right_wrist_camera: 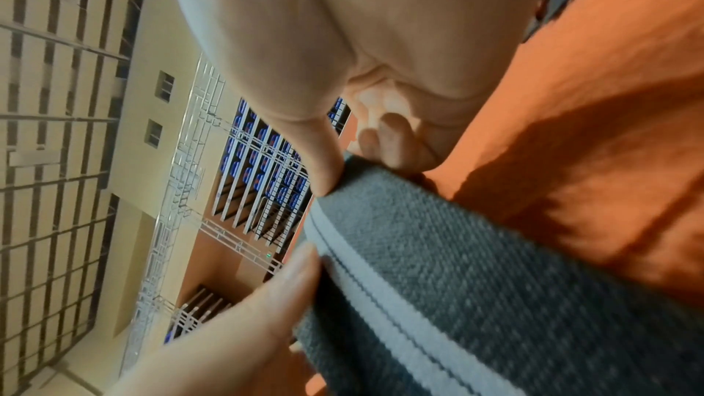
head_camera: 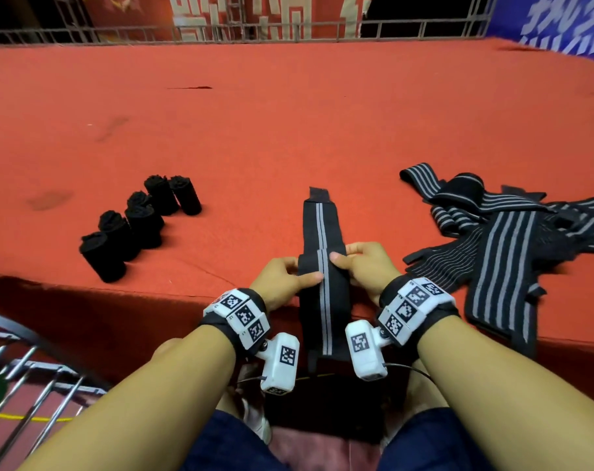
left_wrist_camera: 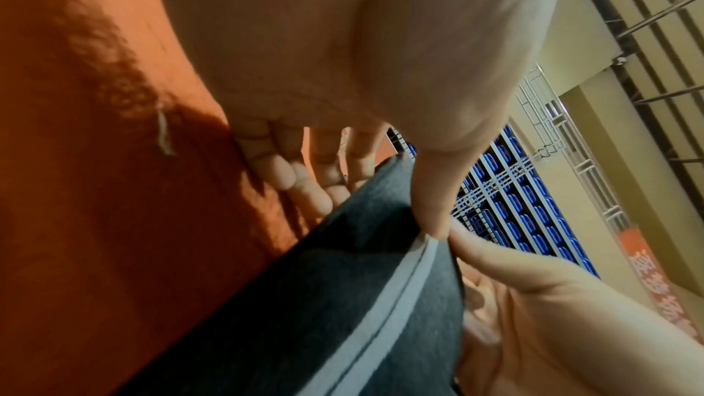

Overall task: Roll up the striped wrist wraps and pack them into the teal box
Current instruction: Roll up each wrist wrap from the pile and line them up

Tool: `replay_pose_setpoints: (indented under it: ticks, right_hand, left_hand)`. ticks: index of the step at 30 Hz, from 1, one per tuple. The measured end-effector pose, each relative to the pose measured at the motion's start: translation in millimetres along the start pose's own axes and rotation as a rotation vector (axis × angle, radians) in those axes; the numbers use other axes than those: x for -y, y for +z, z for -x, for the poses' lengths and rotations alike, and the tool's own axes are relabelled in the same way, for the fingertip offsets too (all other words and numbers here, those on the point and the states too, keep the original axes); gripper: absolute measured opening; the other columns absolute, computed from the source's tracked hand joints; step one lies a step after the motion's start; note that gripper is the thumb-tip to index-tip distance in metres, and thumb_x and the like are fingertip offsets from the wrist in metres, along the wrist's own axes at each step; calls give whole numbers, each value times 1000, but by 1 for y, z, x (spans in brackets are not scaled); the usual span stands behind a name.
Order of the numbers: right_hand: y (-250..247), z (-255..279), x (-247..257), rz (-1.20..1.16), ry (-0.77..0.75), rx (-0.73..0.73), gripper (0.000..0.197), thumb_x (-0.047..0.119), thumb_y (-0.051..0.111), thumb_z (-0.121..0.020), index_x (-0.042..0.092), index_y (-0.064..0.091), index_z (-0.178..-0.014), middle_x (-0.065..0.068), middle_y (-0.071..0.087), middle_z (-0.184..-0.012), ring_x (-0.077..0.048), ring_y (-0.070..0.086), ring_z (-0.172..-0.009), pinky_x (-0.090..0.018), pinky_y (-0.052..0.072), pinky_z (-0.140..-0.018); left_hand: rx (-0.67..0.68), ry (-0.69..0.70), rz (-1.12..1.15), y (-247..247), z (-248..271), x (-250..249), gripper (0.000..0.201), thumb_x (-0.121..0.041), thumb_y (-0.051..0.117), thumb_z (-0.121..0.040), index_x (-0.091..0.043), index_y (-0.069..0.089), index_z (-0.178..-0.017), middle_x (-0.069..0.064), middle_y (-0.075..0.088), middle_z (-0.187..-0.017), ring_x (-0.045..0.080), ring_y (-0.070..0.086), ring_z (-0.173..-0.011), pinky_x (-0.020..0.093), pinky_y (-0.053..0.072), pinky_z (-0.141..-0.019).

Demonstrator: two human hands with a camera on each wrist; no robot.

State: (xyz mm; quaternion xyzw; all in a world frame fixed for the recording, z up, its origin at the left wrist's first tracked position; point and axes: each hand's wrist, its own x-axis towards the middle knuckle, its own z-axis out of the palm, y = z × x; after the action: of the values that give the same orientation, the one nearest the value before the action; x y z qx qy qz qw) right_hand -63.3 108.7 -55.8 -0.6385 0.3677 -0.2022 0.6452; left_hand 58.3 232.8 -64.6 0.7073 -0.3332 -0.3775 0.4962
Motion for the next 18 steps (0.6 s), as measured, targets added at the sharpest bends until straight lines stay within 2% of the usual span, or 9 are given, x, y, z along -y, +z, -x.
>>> replay_pose_setpoints:
  ticks: [2,4,6,8,11,14,15,17,18]
  right_hand:
    - [2,-5,4,-54,-27,-33,17,4,62,-97,7,64,-81,-10,69,-76,-9,66,-55,-18,47,-44]
    - [4,-12,7,-117,-37,-57,14,6,64,-97,5,66,-82,-12,71,-77,-15,68,-60,-22,51,-48]
    - [4,-16,7,-138,-45,-63,10,10,67,-95,1,66,-89,-13,71,-81,-20,67,-67,-26,50,-52]
    - [3,-15,6,-96,-50,-60,17,17,71,-93,2,66,-100,-13,70,-87,-20,64,-70,-27,47,-55]
    - [0,-7,4,54,-69,54,11,18,72,-92,10,68,-99,-7,72,-92,-21,66,-79,-31,49,-64]
    - [-4,1,2,145,-77,207,19,7,67,-95,7,68,-114,-16,74,-109,-30,71,-99,-42,55,-81]
    - [-5,3,3,138,-102,220,21,3,65,-95,4,67,-116,-18,73,-110,-31,72,-99,-38,55,-79]
    - [-7,5,9,85,-164,177,19,-2,62,-95,0,66,-114,-16,73,-103,-19,73,-87,-26,57,-70]
    - [-7,7,14,61,-195,143,17,-3,62,-95,1,67,-110,-13,74,-99,-14,72,-82,-23,57,-68]
  left_hand:
    - [23,12,17,0,2,0,17,-5,69,-93,-9,65,-109,-2,67,-81,-3,64,-54,14,47,-48]
    - [46,-6,64,-2,3,0,17,-4,66,-95,-8,66,-111,4,71,-86,6,70,-64,22,53,-54]
    - [41,-3,104,-4,4,-2,18,-1,63,-96,-9,66,-111,4,74,-84,11,72,-68,23,55,-56]
    - [4,38,124,-6,5,-8,19,0,63,-96,-8,67,-112,5,75,-84,14,73,-70,22,54,-56]
    - [-59,82,169,-10,5,-19,14,-1,63,-96,-8,66,-109,5,74,-83,11,72,-68,21,53,-55]
    - [-129,105,201,-12,1,-27,8,-3,62,-97,-2,65,-105,5,73,-81,14,71,-68,24,55,-56]
    - [-145,112,216,-12,1,-30,7,-5,63,-97,-2,64,-104,6,73,-81,16,71,-69,26,56,-56]
    - [-146,121,233,-11,2,-35,9,-10,65,-97,-6,61,-104,7,75,-83,19,72,-71,29,58,-58]
    - [-129,118,229,-11,3,-37,15,-13,67,-96,-9,59,-108,8,75,-86,19,73,-73,31,59,-60]
